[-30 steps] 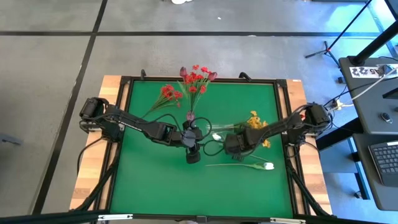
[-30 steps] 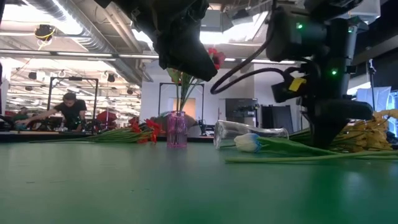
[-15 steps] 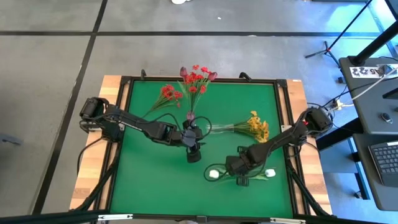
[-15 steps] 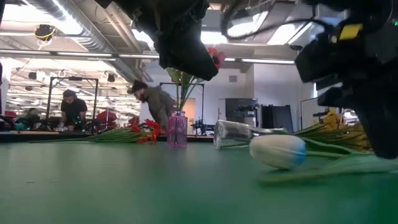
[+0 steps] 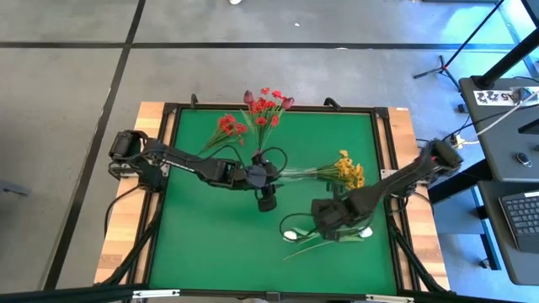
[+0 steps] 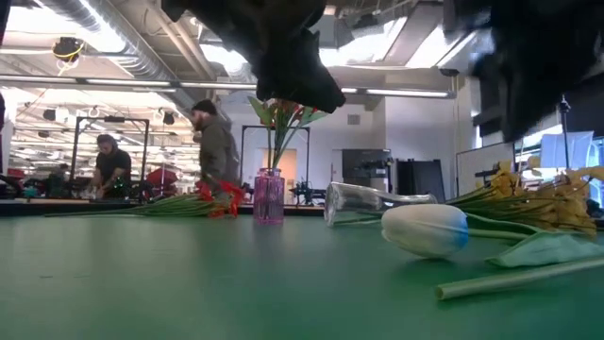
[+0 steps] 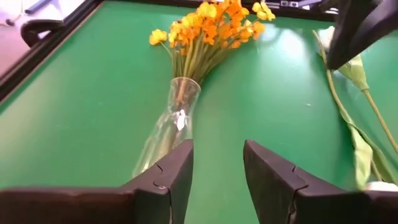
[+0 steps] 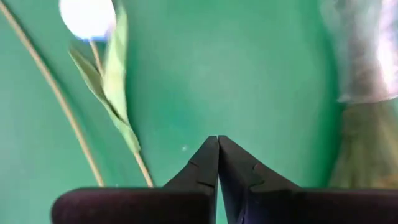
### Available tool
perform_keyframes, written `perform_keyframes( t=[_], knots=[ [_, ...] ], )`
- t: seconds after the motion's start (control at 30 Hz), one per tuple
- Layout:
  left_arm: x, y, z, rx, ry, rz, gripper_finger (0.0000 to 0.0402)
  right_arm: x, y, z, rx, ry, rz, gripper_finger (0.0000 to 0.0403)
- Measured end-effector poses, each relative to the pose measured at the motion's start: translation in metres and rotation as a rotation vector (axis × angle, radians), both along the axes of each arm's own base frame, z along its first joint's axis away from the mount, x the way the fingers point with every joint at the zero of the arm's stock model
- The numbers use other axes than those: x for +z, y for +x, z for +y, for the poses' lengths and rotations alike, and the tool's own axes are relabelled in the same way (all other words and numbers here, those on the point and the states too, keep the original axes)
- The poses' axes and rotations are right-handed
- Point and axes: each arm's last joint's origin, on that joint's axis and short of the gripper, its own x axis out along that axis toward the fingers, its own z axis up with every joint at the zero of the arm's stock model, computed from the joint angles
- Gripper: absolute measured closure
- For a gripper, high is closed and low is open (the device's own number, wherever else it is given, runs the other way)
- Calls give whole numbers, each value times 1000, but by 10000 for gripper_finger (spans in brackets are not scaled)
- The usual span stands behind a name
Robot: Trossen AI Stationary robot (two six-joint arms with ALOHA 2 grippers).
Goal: Sort flowers into vase by color
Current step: Adjust the transparent vase
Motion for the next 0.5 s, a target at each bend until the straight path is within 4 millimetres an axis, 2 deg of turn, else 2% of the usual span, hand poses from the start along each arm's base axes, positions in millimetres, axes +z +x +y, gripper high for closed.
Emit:
perform_keyframes(
  t=[0.1, 0.2, 0.5],
  knots=[
    [1, 1, 5, -1, 16, -13, 250, 24, -11, -5, -31, -29, -125, 393],
    [2, 5, 10, 3, 31, -36, 232, 38, -20, -14, -86, -82, -198, 393],
    [-14, 13, 31, 19, 7, -8, 188, 44, -43, -31, -207, -257, -166, 393]
  ],
)
